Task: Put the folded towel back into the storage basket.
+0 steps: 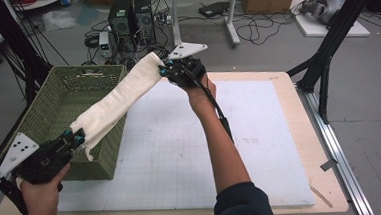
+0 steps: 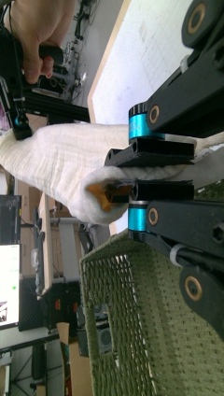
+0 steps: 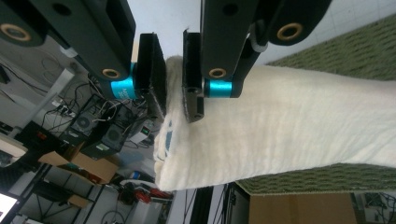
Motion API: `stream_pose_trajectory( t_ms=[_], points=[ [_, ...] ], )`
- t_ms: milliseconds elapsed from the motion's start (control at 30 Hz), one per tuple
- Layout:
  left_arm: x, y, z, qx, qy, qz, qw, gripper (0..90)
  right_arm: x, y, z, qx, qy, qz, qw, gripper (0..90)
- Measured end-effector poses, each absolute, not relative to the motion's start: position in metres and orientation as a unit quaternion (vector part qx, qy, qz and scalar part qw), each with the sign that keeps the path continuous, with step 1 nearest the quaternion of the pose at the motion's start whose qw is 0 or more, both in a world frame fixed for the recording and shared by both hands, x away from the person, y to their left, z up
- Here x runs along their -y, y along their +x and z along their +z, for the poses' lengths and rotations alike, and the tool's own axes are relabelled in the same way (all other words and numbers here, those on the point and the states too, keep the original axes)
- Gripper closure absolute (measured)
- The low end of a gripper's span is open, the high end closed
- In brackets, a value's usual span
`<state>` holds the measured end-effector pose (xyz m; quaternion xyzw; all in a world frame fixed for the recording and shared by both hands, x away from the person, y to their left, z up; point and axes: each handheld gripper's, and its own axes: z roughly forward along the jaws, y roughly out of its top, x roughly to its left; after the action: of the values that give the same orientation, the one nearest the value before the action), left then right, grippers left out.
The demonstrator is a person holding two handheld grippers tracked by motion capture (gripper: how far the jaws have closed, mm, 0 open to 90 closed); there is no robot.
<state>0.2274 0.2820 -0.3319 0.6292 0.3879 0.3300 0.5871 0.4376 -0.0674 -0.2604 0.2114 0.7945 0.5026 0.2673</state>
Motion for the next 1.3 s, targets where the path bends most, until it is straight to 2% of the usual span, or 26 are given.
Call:
stream_pose_trajectory(
  t_ms=[700,1300],
  points=[
    [-0.313,0.214,-0.337,-0.416,0.625,0.374,0.545,82.3,-0.027,0.472,-0.254,-0.808,0.184,0.494,0.262,80.7],
    [-0.336,0.209,-0.342,-0.442,0.611,0.385,0.532,82.0,-0.084,0.489,-0.27,-0.812,0.187,0.494,0.247,80.6]
  ],
)
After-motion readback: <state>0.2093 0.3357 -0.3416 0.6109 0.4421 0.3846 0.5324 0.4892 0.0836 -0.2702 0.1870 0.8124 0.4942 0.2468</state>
